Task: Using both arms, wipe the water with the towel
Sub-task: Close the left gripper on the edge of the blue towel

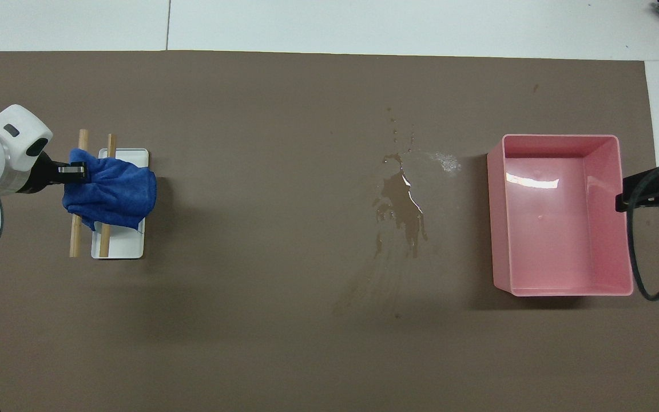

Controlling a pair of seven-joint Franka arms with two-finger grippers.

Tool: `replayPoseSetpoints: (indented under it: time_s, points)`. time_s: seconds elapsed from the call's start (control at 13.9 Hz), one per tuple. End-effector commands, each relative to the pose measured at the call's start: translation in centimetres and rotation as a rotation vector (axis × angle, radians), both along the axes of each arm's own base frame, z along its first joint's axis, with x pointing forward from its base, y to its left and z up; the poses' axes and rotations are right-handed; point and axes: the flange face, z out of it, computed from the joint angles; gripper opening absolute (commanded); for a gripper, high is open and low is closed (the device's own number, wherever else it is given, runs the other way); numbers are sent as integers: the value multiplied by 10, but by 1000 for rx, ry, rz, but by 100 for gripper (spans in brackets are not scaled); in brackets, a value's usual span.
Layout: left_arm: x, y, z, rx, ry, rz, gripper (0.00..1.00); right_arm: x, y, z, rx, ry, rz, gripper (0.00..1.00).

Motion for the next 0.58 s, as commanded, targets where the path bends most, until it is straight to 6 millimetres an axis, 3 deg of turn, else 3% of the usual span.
replayPoseSetpoints:
  time_s: [0.0,0.29,0.36,0.43,0.5]
  points:
    - [3,2,28,-8,-10,8,0,-4,-1,2,11,3,4,100]
    - [2,2,27,-8,-8,7,0,-4,-2,2,10,3,3,100]
    - [2,2,27,-9,-8,7,3,-4,-1,2,11,4,4,100]
    - [2,2,27,-8,-8,7,17,-4,-2,2,11,4,1,100]
    - [2,2,27,-8,-8,7,18,-4,-1,2,11,3,2,100]
